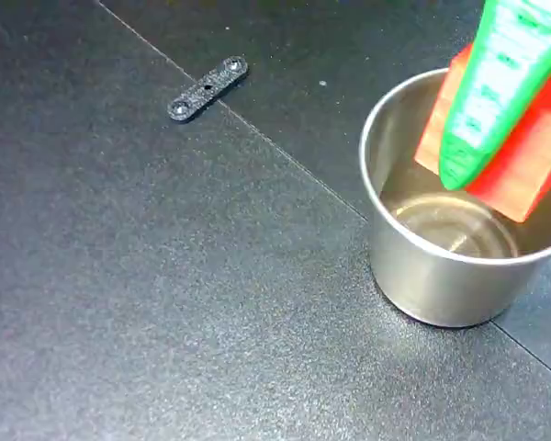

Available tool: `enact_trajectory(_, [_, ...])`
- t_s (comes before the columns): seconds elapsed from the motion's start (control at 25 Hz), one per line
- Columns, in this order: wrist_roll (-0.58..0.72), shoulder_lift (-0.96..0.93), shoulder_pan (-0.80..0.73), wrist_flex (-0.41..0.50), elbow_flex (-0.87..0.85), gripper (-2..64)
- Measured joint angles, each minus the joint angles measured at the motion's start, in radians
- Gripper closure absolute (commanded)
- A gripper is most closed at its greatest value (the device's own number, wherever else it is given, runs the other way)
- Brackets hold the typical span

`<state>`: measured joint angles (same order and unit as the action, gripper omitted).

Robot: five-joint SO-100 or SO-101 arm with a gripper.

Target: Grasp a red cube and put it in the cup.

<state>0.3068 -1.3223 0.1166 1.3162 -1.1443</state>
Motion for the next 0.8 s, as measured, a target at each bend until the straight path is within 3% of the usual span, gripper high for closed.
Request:
enact_trajectory(0.44, [0.0, 0.0, 0.0, 0.0, 0.0, 36.8])
enact_trajectory(0.6, [0.0, 0.0, 0.0, 0.0, 0.0, 32.3])
enact_trajectory(0.8, [0.0, 0.0, 0.0, 0.0, 0.0, 31.3])
